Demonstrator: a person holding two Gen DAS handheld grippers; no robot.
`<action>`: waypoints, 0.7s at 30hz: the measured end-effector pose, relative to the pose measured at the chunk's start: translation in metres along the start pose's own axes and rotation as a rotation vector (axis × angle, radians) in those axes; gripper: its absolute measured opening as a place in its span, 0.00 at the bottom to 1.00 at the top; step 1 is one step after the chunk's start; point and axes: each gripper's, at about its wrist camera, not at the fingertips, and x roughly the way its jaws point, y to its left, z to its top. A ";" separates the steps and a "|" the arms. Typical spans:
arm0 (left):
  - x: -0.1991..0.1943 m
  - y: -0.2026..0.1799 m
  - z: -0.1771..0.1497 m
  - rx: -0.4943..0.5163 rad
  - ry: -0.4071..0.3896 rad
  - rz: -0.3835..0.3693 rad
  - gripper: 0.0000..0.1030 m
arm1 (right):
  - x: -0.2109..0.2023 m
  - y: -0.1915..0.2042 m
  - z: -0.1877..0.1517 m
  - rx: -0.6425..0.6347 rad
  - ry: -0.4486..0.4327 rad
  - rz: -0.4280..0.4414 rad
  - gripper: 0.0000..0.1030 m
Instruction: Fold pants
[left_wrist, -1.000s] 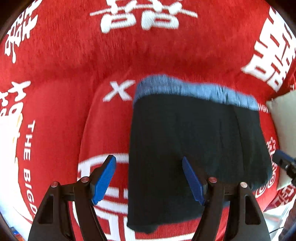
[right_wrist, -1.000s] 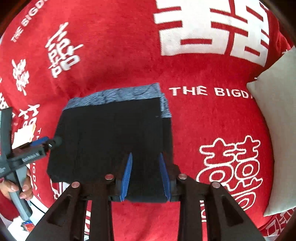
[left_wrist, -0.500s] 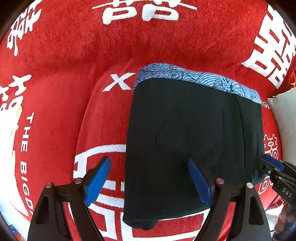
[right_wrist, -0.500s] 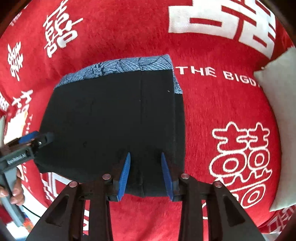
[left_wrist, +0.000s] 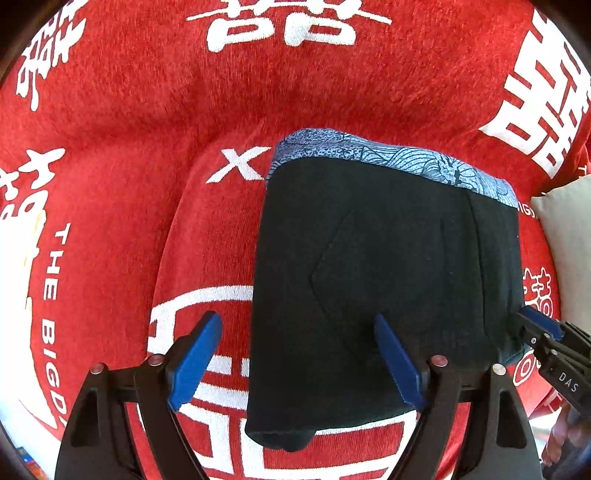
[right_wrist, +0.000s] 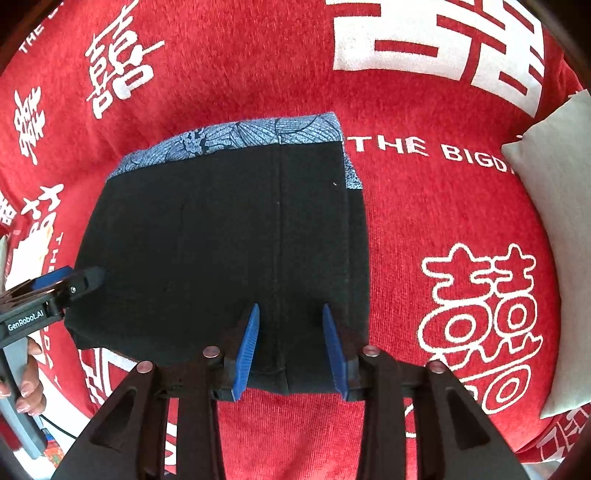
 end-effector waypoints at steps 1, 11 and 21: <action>0.000 0.000 0.000 0.003 -0.001 0.001 0.83 | 0.000 0.000 0.000 -0.001 -0.002 -0.001 0.39; -0.006 -0.012 -0.004 0.056 0.004 0.001 0.83 | -0.009 -0.002 -0.003 0.028 -0.010 -0.025 0.59; -0.009 -0.016 0.000 0.073 0.007 0.024 1.00 | -0.016 -0.005 -0.005 0.039 0.016 -0.003 0.72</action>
